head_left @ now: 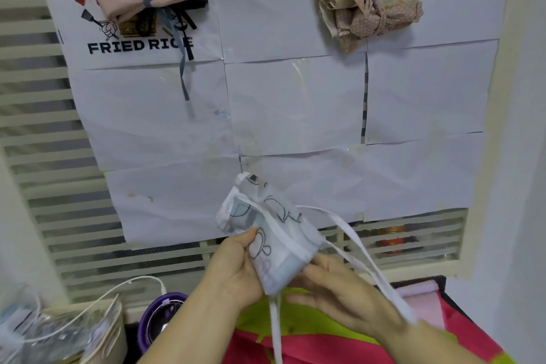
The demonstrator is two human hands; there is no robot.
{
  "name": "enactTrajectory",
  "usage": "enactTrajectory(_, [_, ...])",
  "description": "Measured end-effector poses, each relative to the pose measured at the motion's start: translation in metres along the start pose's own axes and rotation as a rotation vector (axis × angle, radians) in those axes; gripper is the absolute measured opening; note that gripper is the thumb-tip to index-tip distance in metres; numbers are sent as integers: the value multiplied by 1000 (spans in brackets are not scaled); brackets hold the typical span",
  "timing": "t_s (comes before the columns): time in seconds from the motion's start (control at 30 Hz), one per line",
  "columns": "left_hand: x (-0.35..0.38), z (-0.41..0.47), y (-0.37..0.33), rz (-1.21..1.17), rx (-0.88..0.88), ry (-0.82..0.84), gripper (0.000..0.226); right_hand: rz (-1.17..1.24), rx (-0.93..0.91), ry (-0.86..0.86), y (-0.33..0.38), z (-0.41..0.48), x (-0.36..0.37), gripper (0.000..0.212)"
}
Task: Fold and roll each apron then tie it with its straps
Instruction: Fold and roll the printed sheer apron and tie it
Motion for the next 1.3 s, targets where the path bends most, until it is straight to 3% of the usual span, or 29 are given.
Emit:
enactTrajectory(0.07, [0,4,5,-30,46,-60,30,-25,28,-22,-8,3,2,60])
enactTrajectory(0.23, [-13,10,20,57,63,-173,24,-143,80,-168,-14,6,6,44])
enactTrajectory(0.5, [-22,13,36,190,37,-158,23,-196,19,-235,-13,14,10,41])
enactTrajectory(0.63, [-20,14,33,284,152,-130,15,-163,19,-300,-12,14,5,44])
enactTrajectory(0.8, [-17,15,25,478,331,-4,15,-578,23,-211,12,-4,8,49])
enactTrajectory(0.93, [-17,16,19,491,320,75,23,-1003,132,-184,26,-10,12,46])
enactTrajectory(1.0, [-15,15,19,493,304,123,23,-1176,185,-172,31,-14,12,33])
enactTrajectory(1.07, [-13,13,18,524,317,157,18,-1311,248,-165,33,-19,12,6])
enactTrajectory(1.1, [-12,12,18,543,321,177,17,-1389,262,-163,32,-20,11,10])
enactTrajectory(1.23, [-9,11,18,538,309,240,18,-1515,280,-174,35,-25,11,30])
enactTrajectory(1.3, [-9,11,17,510,308,255,25,-1484,223,-164,37,-29,13,18])
Point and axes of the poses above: each hand's wrist, its own z-axis towards the middle knuckle, its own x-axis out of the palm, y = z × x, the point moved 3 cm from there along z, towards the middle knuckle, and after that the axes turned 10 degrees about x, right-handed, at the moved point
